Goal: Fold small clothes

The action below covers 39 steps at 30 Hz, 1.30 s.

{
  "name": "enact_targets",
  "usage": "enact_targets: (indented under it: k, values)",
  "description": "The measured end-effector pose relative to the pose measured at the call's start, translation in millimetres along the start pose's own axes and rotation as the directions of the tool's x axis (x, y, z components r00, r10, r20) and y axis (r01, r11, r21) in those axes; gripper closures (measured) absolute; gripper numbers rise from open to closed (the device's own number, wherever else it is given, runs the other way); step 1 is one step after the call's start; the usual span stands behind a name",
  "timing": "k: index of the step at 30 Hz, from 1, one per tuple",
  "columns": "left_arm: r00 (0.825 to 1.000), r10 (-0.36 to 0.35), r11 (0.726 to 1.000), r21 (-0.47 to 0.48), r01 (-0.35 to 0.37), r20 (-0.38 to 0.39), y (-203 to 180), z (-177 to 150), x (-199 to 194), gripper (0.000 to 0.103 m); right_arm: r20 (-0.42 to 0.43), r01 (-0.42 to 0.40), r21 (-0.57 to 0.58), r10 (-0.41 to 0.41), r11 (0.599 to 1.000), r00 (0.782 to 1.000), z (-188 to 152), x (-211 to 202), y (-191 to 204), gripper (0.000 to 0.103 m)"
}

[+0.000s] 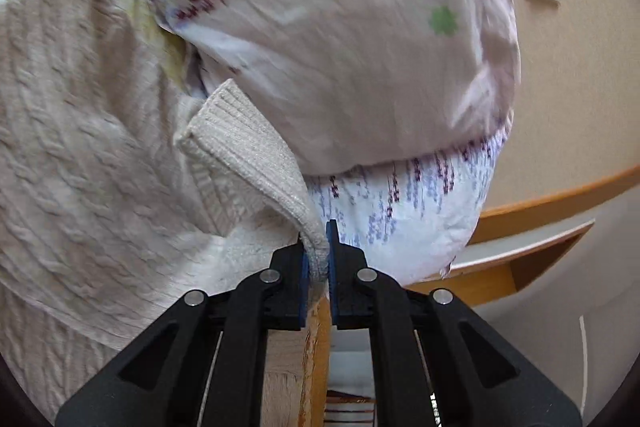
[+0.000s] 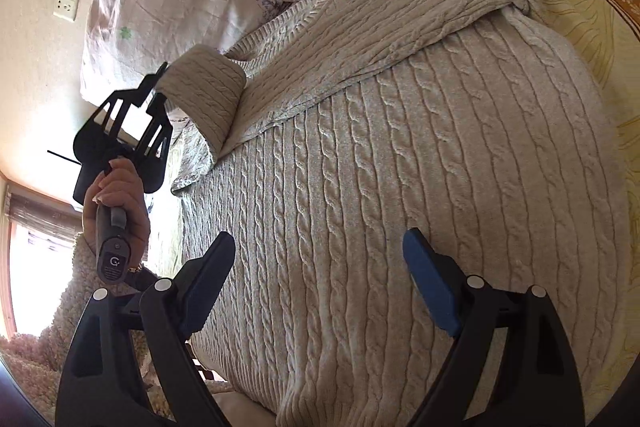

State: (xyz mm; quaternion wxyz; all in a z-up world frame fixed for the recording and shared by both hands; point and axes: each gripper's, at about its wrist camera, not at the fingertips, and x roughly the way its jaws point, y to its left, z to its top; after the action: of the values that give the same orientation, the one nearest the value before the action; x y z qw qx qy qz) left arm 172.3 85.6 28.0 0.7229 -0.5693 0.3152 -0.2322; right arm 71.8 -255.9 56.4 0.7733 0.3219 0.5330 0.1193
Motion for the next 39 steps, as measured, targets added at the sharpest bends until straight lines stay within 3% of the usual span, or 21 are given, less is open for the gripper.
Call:
enact_targets:
  k: [4, 7, 11, 16, 19, 21, 23, 24, 28, 30, 34, 39]
  values:
    - [0.993, 0.052, 0.991, 0.125, -0.039, -0.103, -21.1, -37.4, 49.6, 0.096, 0.021, 0.008, 0.016, -0.009, 1.0, 1.0, -5.1, -13.9, -11.5, 0.015]
    - [0.975, 0.151, 0.96, 0.259, -0.106, -0.162, -28.0, -69.6, 83.4, 0.096, 0.038, 0.018, 0.037, -0.019, 0.999, 0.999, -8.8, -24.7, -21.2, 0.015]
    - [0.909, 0.345, 0.839, 0.511, -0.187, -0.233, -31.6, -117.4, 122.0, 0.095, 0.059, 0.031, 0.075, -0.035, 0.997, 0.998, -14.2, -38.2, -37.1, 0.015]
    - [0.849, 0.455, 0.755, 0.622, -0.208, -0.269, -21.9, -146.4, 139.7, 0.093, 0.08, 0.033, 0.11, -0.042, 0.993, 0.996, -17.9, -47.1, -48.8, 0.015]
    - [0.847, 0.449, 0.757, 0.626, -0.19, -0.286, -24.3, -145.9, 141.9, 0.079, 0.086, 0.028, 0.117, -0.038, 0.993, 0.996, -16.0, -49.4, -51.4, 0.015]
    - [0.846, 0.422, 0.764, 0.63, -0.14, -0.325, -32.7, -147.9, 143.0, 0.045, 0.096, 0.026, 0.119, -0.038, 0.993, 0.995, -14.4, -51.2, -52.4, 0.015]
    - [0.845, 0.407, 0.76, 0.642, -0.103, -0.347, -41.8, -151.8, 133.6, 0.027, 0.106, 0.021, 0.117, -0.033, 0.993, 0.994, -10.6, -51.9, -52.6, 0.015]
    - [0.846, 0.398, 0.761, 0.643, -0.087, -0.356, -46.3, -153.3, 128.3, 0.023, 0.114, 0.017, 0.116, -0.03, 0.993, 0.993, -9.9, -53.1, -51.9, 0.016]
    - [0.84, 0.405, 0.764, 0.638, -0.094, -0.361, -46.5, -139.6, 85.2, 0.022, 0.152, -0.008, 0.128, -0.012, 0.992, 0.988, -2.9, -61.0, -57.0, 0.018]
    - [0.842, 0.435, 0.751, 0.644, -0.145, -0.318, -38.5, -123.5, 53.1, 0.022, 0.165, -0.01, 0.141, -0.013, 0.99, 0.986, -0.2, -65.7, -62.2, 0.022]
    - [0.844, 0.513, 0.698, 0.649, -0.303, -0.158, -22.0, -90.3, -30.3, 0.022, 0.195, 0.011, 0.164, -0.044, 0.986, 0.98, 5.8, -77.9, -76.6, 0.023]
    - [0.813, 0.582, 0.683, 0.549, -0.483, -0.009, 2.8, -58.9, -131.4, 0.019, 0.208, 0.039, 0.181, -0.077, 0.983, 0.975, 10.1, -92.7, -99.2, 0.024]
